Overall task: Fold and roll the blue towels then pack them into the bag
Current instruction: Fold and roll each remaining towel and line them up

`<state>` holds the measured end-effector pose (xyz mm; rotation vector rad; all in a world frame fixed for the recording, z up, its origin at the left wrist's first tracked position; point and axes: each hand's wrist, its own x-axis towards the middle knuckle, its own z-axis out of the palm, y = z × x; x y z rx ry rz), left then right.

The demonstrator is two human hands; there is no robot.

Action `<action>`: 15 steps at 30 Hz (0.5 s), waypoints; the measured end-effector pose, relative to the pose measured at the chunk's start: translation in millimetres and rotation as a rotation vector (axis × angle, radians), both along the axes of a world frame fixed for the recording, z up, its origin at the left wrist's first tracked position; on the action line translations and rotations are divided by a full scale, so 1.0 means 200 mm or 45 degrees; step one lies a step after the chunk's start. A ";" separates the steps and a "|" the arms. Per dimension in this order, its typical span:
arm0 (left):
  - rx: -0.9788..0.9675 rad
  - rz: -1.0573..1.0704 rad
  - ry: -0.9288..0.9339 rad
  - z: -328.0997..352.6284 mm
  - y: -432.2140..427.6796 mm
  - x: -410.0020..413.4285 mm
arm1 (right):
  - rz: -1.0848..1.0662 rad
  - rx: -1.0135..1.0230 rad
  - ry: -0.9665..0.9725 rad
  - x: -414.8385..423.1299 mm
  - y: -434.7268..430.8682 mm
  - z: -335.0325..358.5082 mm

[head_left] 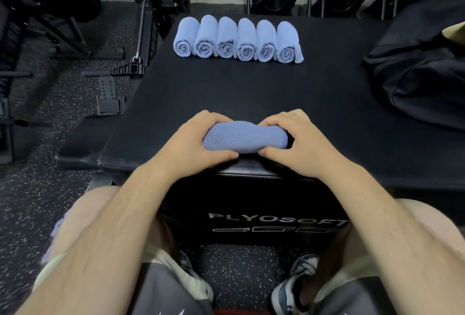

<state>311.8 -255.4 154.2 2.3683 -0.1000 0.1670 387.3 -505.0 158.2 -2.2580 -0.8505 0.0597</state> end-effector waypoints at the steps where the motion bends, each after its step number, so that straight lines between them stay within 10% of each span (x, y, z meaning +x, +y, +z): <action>1: 0.004 -0.019 0.014 0.00 0.00 -0.01 | 0.007 0.010 0.051 -0.01 -0.01 0.00; 15: 0.198 0.009 -0.113 -0.03 -0.05 0.00 | -0.362 0.237 0.325 -0.05 0.01 -0.03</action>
